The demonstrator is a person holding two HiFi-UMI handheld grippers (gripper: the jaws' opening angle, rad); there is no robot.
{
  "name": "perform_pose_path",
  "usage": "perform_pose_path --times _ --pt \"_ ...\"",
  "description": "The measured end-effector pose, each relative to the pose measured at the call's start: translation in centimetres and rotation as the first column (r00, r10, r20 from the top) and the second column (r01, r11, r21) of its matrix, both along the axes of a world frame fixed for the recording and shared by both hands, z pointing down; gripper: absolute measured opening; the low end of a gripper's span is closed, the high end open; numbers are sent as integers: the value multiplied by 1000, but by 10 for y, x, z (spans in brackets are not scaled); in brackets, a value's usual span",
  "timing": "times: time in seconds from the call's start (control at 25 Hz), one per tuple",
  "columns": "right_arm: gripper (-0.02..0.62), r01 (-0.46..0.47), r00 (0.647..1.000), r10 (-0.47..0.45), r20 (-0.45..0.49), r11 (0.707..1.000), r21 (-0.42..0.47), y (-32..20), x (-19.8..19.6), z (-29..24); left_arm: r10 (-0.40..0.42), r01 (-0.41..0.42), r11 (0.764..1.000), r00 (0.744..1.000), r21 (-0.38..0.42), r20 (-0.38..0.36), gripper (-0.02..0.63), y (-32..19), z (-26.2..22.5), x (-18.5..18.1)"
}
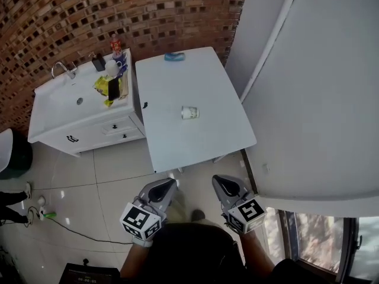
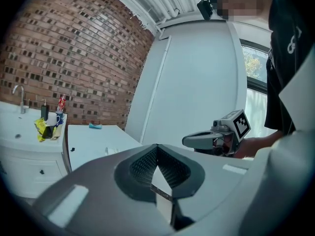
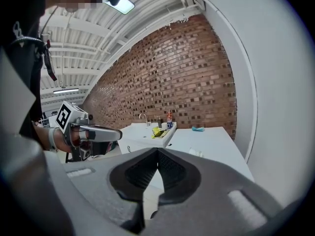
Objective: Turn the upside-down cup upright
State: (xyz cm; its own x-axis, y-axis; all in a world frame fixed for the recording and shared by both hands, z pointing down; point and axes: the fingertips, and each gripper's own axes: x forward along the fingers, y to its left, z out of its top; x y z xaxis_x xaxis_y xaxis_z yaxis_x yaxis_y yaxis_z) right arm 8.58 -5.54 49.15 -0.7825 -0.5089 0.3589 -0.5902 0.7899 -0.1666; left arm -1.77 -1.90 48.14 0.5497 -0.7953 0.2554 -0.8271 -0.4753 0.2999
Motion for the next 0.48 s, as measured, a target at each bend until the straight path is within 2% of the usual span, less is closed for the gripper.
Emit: perform_pose_path --times 0.48 --pt "-8 -25 998 24 -49 1000 -13 -75 -80 -10 47 -48 999 998 -11 -48 15 -82 0 -70"
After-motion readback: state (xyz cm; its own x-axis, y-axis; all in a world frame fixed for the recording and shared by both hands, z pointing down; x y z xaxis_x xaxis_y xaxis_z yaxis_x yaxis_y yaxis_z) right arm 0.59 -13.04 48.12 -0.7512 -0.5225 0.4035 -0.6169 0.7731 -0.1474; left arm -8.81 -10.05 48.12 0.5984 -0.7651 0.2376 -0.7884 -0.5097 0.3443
